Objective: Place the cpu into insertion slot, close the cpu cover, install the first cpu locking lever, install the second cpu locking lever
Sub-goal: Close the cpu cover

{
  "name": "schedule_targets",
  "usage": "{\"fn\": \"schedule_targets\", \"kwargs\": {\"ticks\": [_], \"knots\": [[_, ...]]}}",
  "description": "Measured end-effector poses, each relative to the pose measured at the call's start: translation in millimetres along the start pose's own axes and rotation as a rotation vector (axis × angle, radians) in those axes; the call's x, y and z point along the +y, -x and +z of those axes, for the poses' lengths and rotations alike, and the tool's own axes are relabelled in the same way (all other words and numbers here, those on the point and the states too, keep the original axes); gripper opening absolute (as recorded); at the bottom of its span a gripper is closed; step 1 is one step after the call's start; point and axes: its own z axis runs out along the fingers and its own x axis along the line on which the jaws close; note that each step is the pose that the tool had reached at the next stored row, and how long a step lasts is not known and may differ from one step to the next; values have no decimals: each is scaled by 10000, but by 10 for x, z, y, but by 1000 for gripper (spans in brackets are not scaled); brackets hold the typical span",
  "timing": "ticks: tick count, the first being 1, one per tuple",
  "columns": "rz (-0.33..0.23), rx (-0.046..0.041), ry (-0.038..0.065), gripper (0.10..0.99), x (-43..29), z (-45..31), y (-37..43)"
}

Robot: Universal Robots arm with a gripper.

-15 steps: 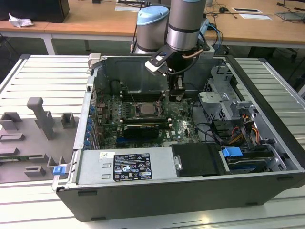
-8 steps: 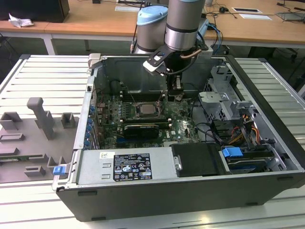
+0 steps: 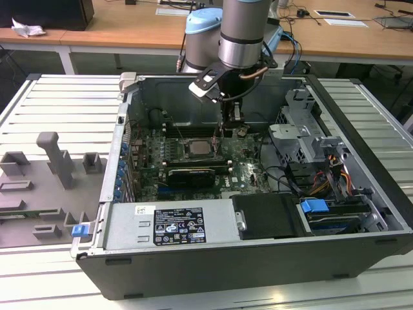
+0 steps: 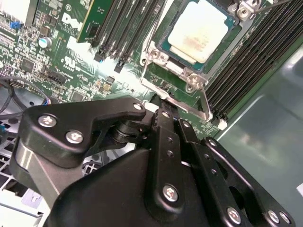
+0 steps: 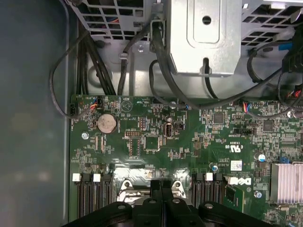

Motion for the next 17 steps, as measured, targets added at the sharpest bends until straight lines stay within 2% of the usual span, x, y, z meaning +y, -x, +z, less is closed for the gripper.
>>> {"fn": "schedule_targets", "kwargs": {"ticks": [17], "knots": [[0, -1, 0, 106, -203, 1, -5]]}}
